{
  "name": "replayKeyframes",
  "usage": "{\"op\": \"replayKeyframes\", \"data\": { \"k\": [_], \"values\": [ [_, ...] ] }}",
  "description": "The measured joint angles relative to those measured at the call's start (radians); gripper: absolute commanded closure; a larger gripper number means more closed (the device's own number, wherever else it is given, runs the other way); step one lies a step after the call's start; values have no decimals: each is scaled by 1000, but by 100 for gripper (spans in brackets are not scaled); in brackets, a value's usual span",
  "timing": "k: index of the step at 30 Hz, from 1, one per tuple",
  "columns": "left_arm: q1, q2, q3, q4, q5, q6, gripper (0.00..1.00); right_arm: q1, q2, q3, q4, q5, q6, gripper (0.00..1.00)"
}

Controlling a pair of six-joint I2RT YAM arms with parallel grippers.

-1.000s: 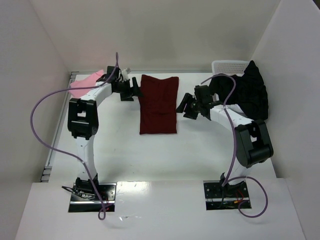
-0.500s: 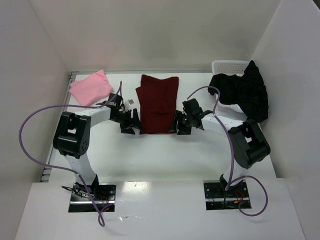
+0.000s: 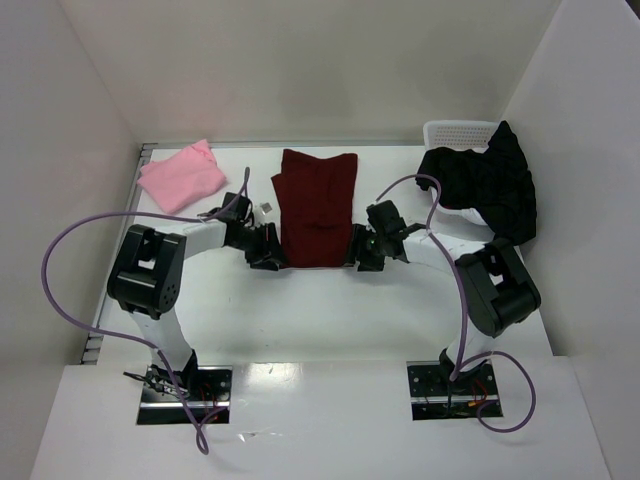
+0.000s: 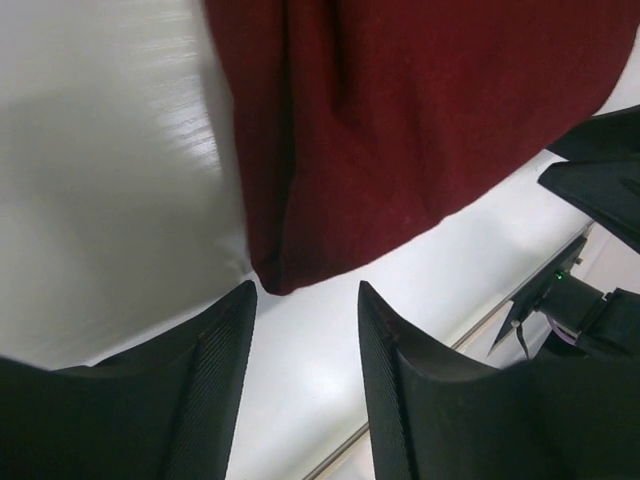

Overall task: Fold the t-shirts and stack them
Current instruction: Grab one side of the 2/3 rectangular tshirt with both arms

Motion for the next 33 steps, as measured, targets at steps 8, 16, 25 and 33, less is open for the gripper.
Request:
{"op": "replayKeyframes", "data": {
  "k": [8,16,25,33],
  "values": [
    [0,15,-7,37,-21,-5,60,0,37,0,45,15,4,49],
    [0,53,-2,63,-5,-10,81,-1,68,4,80,5,15,71],
    [0,62,5,61,2,-2,100,-1,84,4,98,8,27,100],
    [-3,38,0,17,-20,11,100,-1,8,-68,114,40,51,100]
  ]
}}
